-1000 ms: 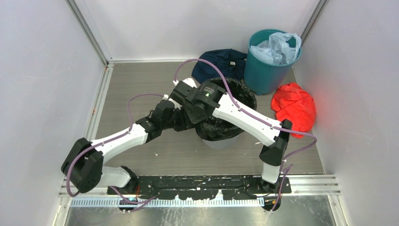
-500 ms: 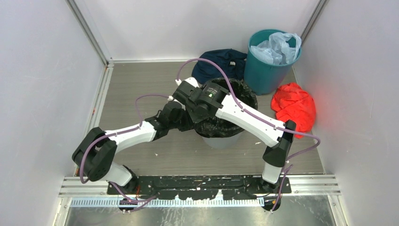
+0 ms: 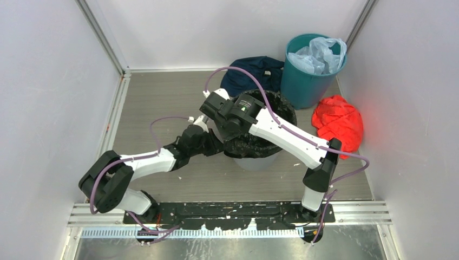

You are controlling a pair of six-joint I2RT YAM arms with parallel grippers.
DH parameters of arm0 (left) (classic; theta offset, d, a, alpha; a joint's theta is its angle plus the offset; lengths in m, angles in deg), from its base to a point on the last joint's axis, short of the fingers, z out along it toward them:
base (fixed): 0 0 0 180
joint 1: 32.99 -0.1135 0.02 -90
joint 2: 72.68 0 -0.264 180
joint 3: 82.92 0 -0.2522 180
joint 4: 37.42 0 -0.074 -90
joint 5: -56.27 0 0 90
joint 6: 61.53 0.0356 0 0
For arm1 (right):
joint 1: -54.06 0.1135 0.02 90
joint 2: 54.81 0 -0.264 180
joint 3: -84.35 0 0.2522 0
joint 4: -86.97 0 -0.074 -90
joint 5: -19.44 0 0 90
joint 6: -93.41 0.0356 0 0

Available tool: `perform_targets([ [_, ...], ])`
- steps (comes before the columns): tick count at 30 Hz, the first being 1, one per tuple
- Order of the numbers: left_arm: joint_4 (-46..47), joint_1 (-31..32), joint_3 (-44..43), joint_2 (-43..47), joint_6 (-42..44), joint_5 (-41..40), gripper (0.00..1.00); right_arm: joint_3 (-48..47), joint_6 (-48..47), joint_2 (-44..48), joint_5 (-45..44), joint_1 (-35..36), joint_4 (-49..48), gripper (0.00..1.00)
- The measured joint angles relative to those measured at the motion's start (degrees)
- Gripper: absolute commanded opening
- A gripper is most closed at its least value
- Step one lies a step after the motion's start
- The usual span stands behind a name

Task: Put the trash bags into the trash bin

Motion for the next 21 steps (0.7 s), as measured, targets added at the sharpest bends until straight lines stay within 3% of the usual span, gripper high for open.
perform_targets([
  [7, 9.0, 0.0, 4.5, -0.8, -1.0, -1.0, 0.04, 0.0, 0.0, 0.1, 0.2, -0.1, 0.0, 0.01],
  [13, 22.8, 0.0, 8.5, -5.4, -1.2, -2.3, 0.06, 0.0, 0.0, 0.2, 0.4, -0.3, 0.1, 0.01],
  [21, 44.4, 0.0, 12.3, -16.6, -2.9, -2.2, 0.28, 0.0, 0.0, 0.2, 0.4, -0.9, 0.2, 0.01],
])
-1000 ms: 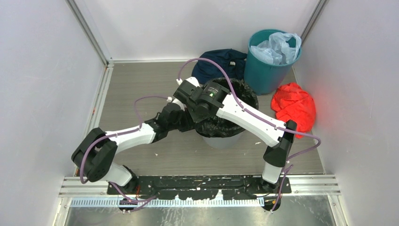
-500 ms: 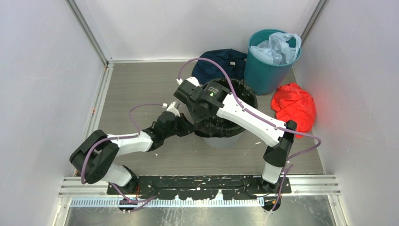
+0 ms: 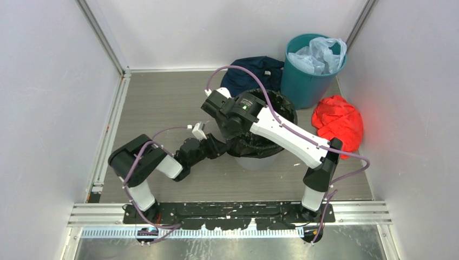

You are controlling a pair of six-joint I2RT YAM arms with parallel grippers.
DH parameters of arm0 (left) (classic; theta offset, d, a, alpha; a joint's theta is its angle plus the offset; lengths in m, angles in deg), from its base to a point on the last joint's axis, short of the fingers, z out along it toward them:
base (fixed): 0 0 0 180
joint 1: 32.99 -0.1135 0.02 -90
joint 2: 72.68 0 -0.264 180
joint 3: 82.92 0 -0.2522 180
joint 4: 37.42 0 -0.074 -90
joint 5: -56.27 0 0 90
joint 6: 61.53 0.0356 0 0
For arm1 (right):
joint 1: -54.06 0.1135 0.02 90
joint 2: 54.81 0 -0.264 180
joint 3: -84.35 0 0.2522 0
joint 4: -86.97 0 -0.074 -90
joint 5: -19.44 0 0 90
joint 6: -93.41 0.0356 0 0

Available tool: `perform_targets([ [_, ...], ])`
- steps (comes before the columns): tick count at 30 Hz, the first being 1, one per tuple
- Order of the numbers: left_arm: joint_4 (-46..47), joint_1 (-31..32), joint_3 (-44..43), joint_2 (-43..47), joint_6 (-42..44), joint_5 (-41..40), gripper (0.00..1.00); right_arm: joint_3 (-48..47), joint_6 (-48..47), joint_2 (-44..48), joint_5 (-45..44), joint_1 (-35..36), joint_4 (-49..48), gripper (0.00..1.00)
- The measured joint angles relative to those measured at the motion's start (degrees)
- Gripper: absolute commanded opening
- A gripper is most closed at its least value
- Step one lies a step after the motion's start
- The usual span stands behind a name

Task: Put the trash bags into the trash bin

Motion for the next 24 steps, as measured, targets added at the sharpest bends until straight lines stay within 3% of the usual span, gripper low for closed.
perform_targets([
  [3, 7.7, 0.0, 0.9, -4.1, -1.3, 1.2, 0.36, 0.0, 0.0, 0.0, 0.0, -0.1, 0.0, 0.02],
  [5, 10.1, -0.2, 0.9, -5.4, -2.0, 1.8, 0.37, 0.2, 0.0, 0.2, 0.0, -0.3, 0.1, 0.17],
  [9, 8.7, -0.2, 0.9, -3.8, -2.9, 2.3, 0.38, 0.6, -0.1, 0.6, 0.1, -0.9, 0.3, 0.33],
  [20, -37.6, -0.6, -7.8, 23.3, 1.5, -2.7, 0.39, -1.1, -0.6, 1.6, 0.9, -1.8, 1.7, 0.69],
  [24, -53.0, -0.7, -10.4, 30.6, 4.7, -5.6, 0.39, -2.4, -0.7, 3.8, 0.9, -2.4, 0.8, 0.73],
])
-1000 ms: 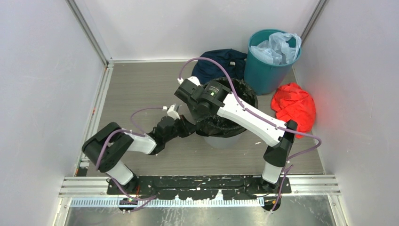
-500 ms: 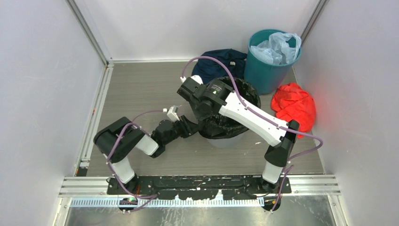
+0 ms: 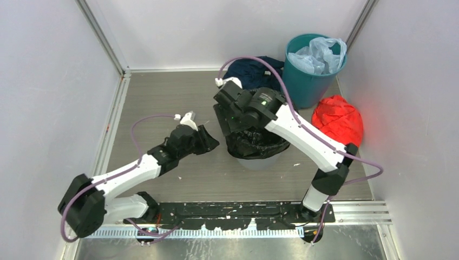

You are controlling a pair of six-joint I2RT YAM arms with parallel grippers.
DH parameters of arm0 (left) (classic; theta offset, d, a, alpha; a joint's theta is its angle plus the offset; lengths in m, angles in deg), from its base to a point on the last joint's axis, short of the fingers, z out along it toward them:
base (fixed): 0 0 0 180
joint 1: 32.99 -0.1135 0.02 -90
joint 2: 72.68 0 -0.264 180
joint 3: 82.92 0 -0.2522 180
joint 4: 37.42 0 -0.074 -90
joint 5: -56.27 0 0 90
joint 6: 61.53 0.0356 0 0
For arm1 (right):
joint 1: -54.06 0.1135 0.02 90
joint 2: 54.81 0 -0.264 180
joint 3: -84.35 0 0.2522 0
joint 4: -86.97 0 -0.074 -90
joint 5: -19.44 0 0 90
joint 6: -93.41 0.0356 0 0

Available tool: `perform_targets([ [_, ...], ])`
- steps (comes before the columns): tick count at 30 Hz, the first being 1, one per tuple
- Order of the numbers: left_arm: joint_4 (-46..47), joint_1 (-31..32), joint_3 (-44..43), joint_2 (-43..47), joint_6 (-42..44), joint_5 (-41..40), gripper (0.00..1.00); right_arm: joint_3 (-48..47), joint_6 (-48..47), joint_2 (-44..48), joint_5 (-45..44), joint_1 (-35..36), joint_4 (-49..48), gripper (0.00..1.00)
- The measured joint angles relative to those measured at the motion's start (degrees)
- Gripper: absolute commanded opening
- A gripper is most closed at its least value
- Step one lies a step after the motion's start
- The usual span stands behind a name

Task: Put the trash bags into the trash bin

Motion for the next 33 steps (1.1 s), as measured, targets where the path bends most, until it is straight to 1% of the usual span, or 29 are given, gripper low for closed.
perform_targets([
  [3, -11.7, -0.1, -4.8, 4.0, 3.2, -1.8, 0.39, 0.0, 0.1, 3.7, -0.2, -0.7, -1.4, 0.75],
  [5, -18.9, -0.2, -10.5, 5.8, 5.6, -2.4, 0.39, 0.1, 0.1, 7.5, -1.0, -2.0, -2.8, 0.76],
  [7, -25.9, -0.2, -18.9, 6.0, 8.5, -2.1, 0.39, 1.2, 0.2, 12.5, -2.0, -4.5, -4.7, 0.76],
  [9, -30.9, -0.1, -28.0, 4.6, 11.3, -0.8, 0.39, 3.1, 0.2, 18.1, -2.6, -9.0, -6.0, 0.74],
  [12, -38.7, 1.2, -44.4, -1.3, 15.5, 0.8, 0.39, 5.7, 0.1, 25.2, -3.6, -17.3, -7.1, 0.68],
  [15, -43.6, 4.6, -60.0, -9.3, 19.2, 1.5, 0.38, 9.4, -0.2, 29.6, -3.3, -25.8, -7.9, 0.61],
  [18, -48.4, 8.0, -71.1, -16.9, 21.9, 1.7, 0.39, 14.7, -0.6, 32.7, -0.1, -34.6, -8.9, 0.54],
  [20, -50.8, 9.7, -76.5, -21.9, 23.1, 1.7, 0.38, 19.6, -0.7, 33.8, 3.1, -41.6, -10.6, 0.5],
  [23, -53.4, 12.0, -81.5, -28.6, 24.1, 1.6, 0.39, 27.6, -0.5, 34.6, 8.5, -50.2, -13.8, 0.49],
  [27, -55.4, 14.6, -83.0, -34.8, 24.2, 1.6, 0.38, 38.6, 0.3, 34.3, 15.7, -59.1, -18.8, 0.47],
  [30, -56.8, 16.0, -83.0, -37.4, 24.2, 1.6, 0.38, 43.3, 1.2, 33.7, 19.3, -63.0, -21.7, 0.46],
  [33, -57.8, 17.0, -83.0, -37.9, 24.2, 0.9, 0.38, 45.4, 2.9, 31.5, 22.9, -64.0, -26.0, 0.44],
])
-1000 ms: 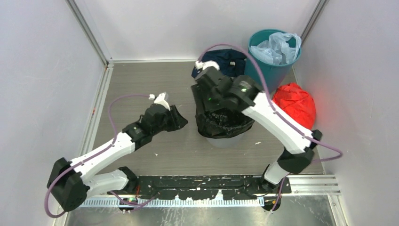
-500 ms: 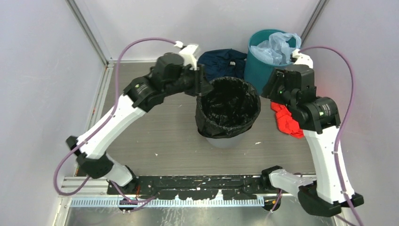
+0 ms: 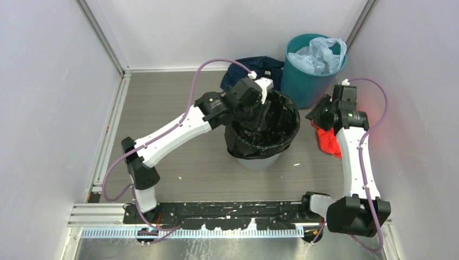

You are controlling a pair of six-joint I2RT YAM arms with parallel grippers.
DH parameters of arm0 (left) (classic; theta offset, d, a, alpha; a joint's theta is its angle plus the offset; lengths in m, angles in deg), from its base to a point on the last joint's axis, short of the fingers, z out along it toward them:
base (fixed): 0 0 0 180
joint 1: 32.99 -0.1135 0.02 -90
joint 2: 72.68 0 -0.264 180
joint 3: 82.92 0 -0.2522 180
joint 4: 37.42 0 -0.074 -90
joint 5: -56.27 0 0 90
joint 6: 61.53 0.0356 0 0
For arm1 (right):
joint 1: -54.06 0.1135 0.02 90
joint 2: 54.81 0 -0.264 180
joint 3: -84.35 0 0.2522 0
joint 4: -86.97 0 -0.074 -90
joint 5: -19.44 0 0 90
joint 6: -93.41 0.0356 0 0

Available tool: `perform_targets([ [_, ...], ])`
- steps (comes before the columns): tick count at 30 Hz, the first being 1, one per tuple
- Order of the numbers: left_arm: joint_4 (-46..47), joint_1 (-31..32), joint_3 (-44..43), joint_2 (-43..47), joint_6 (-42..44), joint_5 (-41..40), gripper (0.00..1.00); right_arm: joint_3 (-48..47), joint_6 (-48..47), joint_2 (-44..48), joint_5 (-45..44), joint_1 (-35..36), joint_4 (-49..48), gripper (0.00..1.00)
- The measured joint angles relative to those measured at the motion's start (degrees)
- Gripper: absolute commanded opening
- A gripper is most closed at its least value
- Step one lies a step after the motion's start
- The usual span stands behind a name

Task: Put the trash bags into the trash bin

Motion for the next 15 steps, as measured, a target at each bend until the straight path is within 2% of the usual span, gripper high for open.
perform_targets([
  [9, -0.9, 0.4, 0.5, 0.7, 0.3, -3.6, 0.38, 10.2, 2.4, -2.8, 7.0, 1.8, -9.5, 0.36],
  [15, -1.5, 0.4, 1.4, 2.9, 0.5, -4.8, 0.38, 13.4, 2.8, -3.0, 5.6, 12.5, -10.8, 0.36],
])
